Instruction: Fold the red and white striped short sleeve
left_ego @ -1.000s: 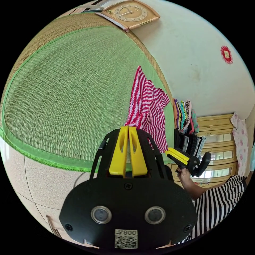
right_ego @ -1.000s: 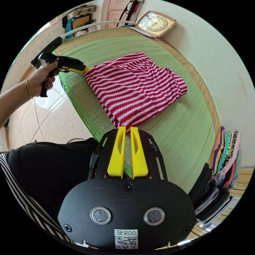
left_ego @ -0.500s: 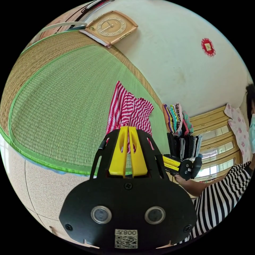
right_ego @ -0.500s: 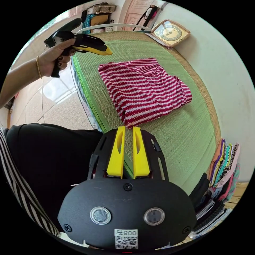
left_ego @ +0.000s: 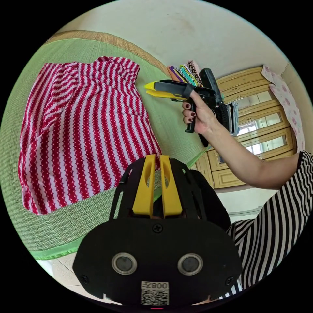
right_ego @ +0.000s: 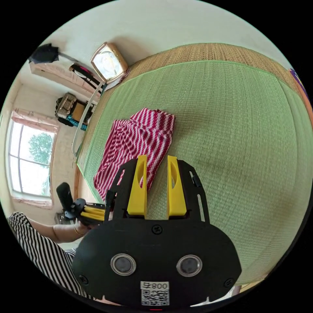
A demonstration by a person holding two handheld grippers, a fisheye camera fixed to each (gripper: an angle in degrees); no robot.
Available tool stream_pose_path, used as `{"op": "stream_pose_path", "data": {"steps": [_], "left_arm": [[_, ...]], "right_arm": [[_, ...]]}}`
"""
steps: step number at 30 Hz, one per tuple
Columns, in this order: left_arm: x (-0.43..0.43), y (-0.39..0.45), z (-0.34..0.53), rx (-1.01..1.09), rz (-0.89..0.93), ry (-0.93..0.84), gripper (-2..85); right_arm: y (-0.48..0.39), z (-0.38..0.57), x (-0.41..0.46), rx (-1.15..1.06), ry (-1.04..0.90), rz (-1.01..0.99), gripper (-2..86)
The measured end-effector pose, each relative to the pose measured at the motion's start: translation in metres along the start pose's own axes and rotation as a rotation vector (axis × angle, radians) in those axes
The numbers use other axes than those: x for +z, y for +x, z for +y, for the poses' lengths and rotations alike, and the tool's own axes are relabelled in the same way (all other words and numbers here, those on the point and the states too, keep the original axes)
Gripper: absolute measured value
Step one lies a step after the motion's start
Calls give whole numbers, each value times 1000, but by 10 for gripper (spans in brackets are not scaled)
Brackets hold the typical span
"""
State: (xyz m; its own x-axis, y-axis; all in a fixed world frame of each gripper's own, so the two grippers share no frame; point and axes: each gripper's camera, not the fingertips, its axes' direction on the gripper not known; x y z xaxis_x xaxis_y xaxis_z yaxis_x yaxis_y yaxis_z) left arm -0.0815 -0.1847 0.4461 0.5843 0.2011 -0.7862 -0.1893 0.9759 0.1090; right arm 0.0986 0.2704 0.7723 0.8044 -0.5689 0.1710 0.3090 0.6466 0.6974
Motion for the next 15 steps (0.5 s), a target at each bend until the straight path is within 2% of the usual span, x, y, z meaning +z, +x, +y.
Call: {"op": "stream_pose_path", "data": {"steps": [4,8,12,15], "left_arm": [[12,-5,4,-4,15,-4,18],[24,-4,6,8,-1,-31,11],[31,-2,8,39,-32,-54,7],[40,-9,8,25,-7,-55,6]], "right_arm": [[30,-41,8,72,-13,-39,79],[36,-67,-5,35,-6,-74,39],[34,-87,-25,-2,-13,-56,23],[40,-100,-21,3,-86,-8,25]]}}
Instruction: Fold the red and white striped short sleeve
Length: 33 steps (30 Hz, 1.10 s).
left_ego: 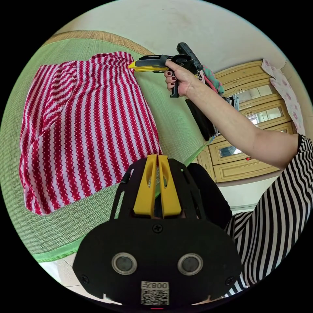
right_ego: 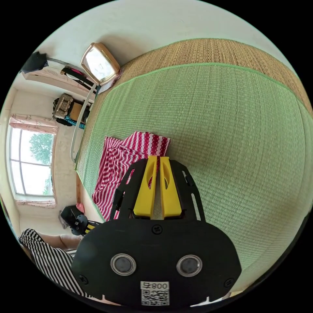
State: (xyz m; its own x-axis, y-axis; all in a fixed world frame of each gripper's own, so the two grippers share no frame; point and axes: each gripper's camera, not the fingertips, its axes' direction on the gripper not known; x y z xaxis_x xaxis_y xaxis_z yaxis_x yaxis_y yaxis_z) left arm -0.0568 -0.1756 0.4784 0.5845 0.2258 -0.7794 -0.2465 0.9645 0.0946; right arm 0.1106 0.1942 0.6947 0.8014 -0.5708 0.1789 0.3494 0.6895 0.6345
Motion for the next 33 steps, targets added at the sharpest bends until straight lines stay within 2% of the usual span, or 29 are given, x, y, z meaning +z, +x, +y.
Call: {"op": "stream_pose_path", "data": {"steps": [7,12,15,21,23,27,33], "left_arm": [[6,-8,3,-13,22,28,6],[-20,-13,17,-30,36,126,5],[-48,-29,33,-90,-19,200,3],[-91,-92,66,-309,-157,319,1],[-86,-118,71,-378,-230,277,1],[-87,-136,79,-433,-118,310,1],[-90,-131,81,-389,-103,295,2]], "right_arm": [[29,4,-21,81,-7,-94,73],[38,29,-56,92,32,-67,75],[22,62,-69,43,27,-125,65],[-63,153,-37,-133,-130,-140,25],[-73,173,-9,-154,-222,-37,12],[-55,172,-13,-68,-172,-135,4],[-65,182,-29,-57,-129,-22,2]]}}
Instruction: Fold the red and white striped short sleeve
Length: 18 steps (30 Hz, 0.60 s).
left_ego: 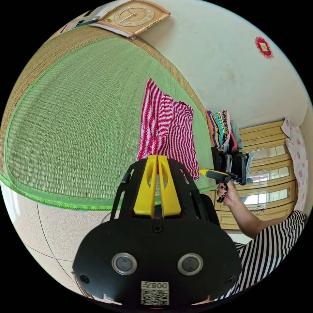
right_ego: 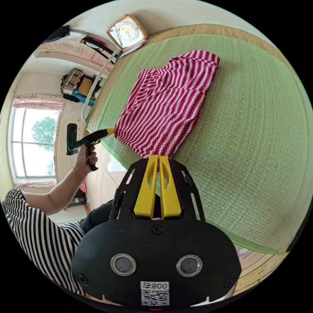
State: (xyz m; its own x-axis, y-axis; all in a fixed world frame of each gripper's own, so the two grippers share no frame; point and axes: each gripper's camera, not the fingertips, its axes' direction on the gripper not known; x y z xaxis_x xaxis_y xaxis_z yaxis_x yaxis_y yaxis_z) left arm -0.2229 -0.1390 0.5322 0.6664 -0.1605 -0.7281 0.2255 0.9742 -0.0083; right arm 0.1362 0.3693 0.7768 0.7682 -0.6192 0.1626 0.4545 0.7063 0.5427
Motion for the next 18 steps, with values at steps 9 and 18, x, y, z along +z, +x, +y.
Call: {"op": "stream_pose_path", "data": {"steps": [9,18], "left_arm": [[-10,11,34,69,62,13,13],[85,81,67,238,164,-222,70]], "right_arm": [[25,23,-19,139,97,-121,12],[74,60,-17,299,138,-341,74]]}}
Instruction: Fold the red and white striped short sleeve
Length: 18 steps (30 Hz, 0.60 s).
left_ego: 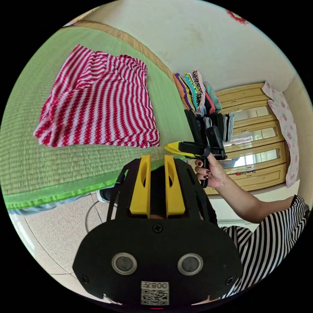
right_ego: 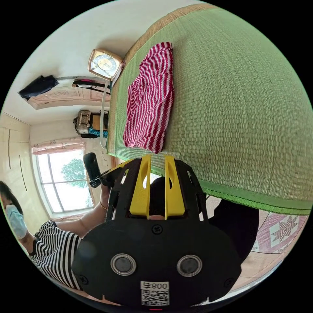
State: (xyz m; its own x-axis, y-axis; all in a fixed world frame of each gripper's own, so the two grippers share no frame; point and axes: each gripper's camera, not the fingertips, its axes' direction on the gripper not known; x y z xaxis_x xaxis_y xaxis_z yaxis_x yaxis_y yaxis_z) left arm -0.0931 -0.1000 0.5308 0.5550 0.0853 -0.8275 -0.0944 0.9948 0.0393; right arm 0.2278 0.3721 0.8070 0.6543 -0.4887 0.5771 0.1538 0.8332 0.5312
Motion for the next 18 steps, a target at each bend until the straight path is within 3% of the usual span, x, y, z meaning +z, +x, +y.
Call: {"op": "stream_pose_path", "data": {"steps": [11,18], "left_arm": [[37,9,-23,-7,-115,-52,27],[21,6,-15,-5,-72,-31,4]], "right_arm": [[46,-18,-19,115,21,-170,96],[63,-29,-28,133,33,-254,105]]}}
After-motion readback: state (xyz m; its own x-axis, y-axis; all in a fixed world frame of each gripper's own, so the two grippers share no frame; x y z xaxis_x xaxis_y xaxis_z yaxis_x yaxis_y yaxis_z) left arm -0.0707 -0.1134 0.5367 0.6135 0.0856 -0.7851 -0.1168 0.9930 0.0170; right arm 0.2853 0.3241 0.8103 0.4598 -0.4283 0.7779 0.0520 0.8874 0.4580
